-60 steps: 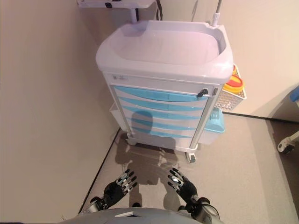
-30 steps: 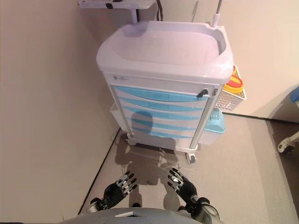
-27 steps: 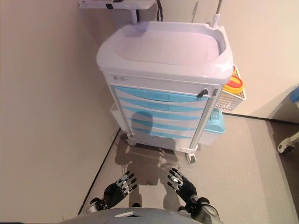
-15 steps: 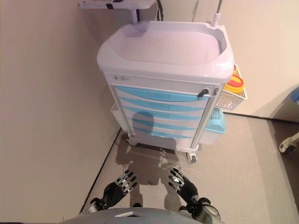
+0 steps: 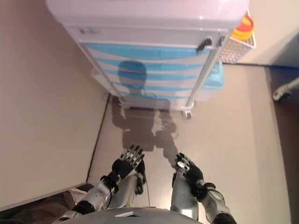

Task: Open the drawer and pick up the medicine

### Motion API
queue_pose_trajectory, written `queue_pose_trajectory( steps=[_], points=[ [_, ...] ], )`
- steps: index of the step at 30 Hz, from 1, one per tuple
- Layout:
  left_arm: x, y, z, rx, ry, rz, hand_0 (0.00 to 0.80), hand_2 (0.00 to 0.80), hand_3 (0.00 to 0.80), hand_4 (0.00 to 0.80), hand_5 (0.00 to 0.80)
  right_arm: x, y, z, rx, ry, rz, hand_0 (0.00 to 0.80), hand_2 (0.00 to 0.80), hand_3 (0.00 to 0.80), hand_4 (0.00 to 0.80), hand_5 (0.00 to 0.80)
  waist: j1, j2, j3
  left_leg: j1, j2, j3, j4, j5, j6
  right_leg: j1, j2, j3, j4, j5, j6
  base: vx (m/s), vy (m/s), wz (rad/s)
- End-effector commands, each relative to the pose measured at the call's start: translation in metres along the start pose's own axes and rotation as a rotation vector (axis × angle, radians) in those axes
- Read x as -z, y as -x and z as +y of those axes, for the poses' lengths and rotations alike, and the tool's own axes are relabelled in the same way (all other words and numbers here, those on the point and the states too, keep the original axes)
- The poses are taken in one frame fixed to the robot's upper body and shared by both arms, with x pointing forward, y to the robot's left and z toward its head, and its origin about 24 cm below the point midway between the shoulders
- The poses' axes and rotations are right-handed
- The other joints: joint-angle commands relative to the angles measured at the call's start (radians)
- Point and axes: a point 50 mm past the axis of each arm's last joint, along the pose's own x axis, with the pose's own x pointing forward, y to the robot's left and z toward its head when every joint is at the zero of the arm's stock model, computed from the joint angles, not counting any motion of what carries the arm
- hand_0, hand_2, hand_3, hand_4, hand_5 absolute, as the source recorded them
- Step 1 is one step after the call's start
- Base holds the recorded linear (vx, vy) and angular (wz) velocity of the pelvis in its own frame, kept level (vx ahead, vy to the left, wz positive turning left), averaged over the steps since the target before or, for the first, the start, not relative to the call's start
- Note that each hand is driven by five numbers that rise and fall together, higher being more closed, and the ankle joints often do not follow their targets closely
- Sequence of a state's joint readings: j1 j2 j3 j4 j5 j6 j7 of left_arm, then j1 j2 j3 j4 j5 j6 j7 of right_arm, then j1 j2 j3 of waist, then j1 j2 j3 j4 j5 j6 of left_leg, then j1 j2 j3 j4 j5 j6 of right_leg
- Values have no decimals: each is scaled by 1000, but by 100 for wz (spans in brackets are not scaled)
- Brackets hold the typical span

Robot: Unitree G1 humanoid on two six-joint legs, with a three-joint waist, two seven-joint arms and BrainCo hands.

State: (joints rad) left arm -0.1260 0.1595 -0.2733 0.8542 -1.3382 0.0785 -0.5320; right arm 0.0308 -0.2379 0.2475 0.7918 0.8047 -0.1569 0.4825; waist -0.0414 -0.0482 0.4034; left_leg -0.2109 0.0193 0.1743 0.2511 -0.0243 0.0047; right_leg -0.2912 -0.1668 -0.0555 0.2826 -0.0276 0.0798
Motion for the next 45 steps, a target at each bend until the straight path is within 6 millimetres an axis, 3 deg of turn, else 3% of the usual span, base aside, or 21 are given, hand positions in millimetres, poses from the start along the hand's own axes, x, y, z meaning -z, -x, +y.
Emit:
queue_pose_trajectory(
  steps=[1, 10, 12, 18, 22, 30, 36, 45],
  points=[
    [-17, -15, -25, 124, 45, -105, 0, 0, 0, 0, 0, 12, 2, 15, -63, -20, 19, 0, 0, 0, 0, 0, -33, -11, 21, -101, 1, -35, 193, -107, 17, -28, -40, 14, 51, 43, 50, -27, 3, -20],
    [-50, -46, -71, 331, 188, -229, 0, 0, 0, 0, 0, 8, -7, 23, -127, -39, 28, 0, 0, 0, 0, 0, -68, -59, 57, -177, 33, -25, 274, -136, 31, -78, -9, 57, 71, 60, 60, 15, -34, -18],
    [-59, -52, -85, 400, 214, -269, 0, 0, 0, 0, 0, 10, -9, 26, -137, -51, 33, 0, 0, 0, 0, 0, -72, -64, 62, -182, 41, -32, 301, -175, 28, -76, -2, 60, 86, 34, 67, 92, -46, -7],
    [-102, -65, -130, 579, 238, -360, 0, 0, 0, 0, 0, 4, -15, 36, -188, -64, 5, 0, 0, 0, 0, 0, -86, -85, 80, -255, 47, -40, 353, -193, 30, -121, 20, 70, 136, 7, 51, -30, -37, -4],
    [-123, -69, -162, 691, 254, -400, 0, 0, 0, 0, 0, -9, -16, 42, -220, -61, -59, 0, 0, 0, 0, 0, -97, -73, 95, -313, 31, -56, 392, -194, 35, -186, 45, 70, 259, -53, 18, -73, 42, -2],
    [-128, -71, -203, 855, 345, -424, 0, 0, 0, 0, 0, -24, -13, 39, -214, 14, -82, 0, 0, 0, 0, 0, -114, -26, 116, -372, 4, -54, 447, -208, 51, -321, 43, 69, 447, -105, -18, -35, 105, 7],
    [-135, -70, -216, 869, 339, -429, 0, 0, 0, 0, 0, -24, -7, 36, -200, 29, -78, 0, 0, 0, 0, 0, -130, -22, 116, -386, -3, -49, 445, -202, 54, -360, 54, 82, 460, -97, -23, 10, 23, -1],
    [-166, -66, -256, 874, 274, -463, 0, 0, 0, 0, 0, -25, 0, 30, -209, 34, -89, 0, 0, 0, 0, 0, -161, -27, 116, -408, -3, -26, 432, -199, 62, -392, 76, 99, 421, -74, -24, 0, 18, -2]
  ],
)
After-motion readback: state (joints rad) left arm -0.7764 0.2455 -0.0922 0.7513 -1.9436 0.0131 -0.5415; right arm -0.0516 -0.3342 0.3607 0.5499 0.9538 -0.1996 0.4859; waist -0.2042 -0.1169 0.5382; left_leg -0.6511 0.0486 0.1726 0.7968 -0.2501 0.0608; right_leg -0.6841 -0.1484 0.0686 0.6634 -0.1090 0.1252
